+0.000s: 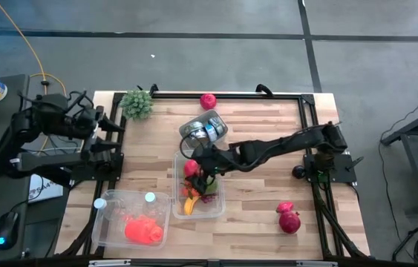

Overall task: Pick & Place Food Item
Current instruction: Put the bottom red apple into the right transparent bin, then put the pomegranate into the right transparent bin

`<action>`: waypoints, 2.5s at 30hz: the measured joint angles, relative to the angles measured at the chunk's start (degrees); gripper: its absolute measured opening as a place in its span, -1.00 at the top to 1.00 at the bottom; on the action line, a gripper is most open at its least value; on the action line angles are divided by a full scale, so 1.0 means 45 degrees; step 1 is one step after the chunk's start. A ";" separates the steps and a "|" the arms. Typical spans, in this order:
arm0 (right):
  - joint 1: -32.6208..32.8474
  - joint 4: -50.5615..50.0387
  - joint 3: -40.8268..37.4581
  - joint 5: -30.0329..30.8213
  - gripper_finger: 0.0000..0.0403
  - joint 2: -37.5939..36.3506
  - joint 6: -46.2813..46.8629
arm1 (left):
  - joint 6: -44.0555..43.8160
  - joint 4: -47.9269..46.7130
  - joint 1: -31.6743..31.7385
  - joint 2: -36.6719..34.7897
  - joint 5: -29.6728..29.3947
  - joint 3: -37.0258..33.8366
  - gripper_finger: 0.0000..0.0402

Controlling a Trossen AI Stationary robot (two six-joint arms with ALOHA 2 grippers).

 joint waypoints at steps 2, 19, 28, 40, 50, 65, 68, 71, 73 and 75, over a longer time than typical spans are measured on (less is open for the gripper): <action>0.0006 0.0203 0.0000 -0.0040 -0.64 0.0326 0.0322 | 0.0195 -0.0360 0.0000 -0.0177 0.0259 -0.0018 -0.40; 0.0103 0.1287 -0.0004 0.1319 -0.91 0.0680 0.0005 | -0.0771 -0.1174 0.0000 -0.0678 0.1988 -0.0019 -0.40; 0.0656 -0.2138 0.0022 0.1740 -0.97 -0.1271 -0.0251 | -0.0392 -0.1150 0.0000 -0.0682 0.1485 -0.0019 -0.40; 0.2327 -1.2294 -0.0005 0.3032 -0.98 -0.2631 0.6548 | -0.0772 -0.0835 0.0000 -0.0666 -0.1442 -0.0019 -0.40; 0.4475 -1.4503 -0.0005 0.1530 -0.98 -0.2663 1.0352 | -0.1092 -0.0261 0.0000 -0.0605 -0.1485 -0.0019 -0.40; 0.7715 -1.4165 -0.0193 -0.1361 -0.98 -0.2658 1.8101 | -0.1092 0.0113 0.0000 -0.0605 -0.1660 -0.0019 -0.40; 0.8192 -1.3404 -0.0910 -0.1315 -0.97 -0.2658 1.9082 | -0.1092 0.0141 0.0000 -0.0605 -0.1660 -0.0019 -0.40; 0.8444 -1.2513 -0.1872 -0.2398 -0.95 -0.2649 1.9412 | -0.1101 0.0137 0.0000 -0.0605 -0.1653 -0.0019 -0.40; 0.8514 -1.1960 -0.2538 -0.3009 -0.95 -0.2649 1.9589 | -0.1112 0.0137 0.0000 -0.0605 -0.1486 -0.0019 -0.40; 0.8522 -1.1433 -0.3139 -0.3024 -0.95 -0.2649 1.9693 | -0.1144 0.0135 0.0000 -0.0605 -0.1257 -0.0019 -0.40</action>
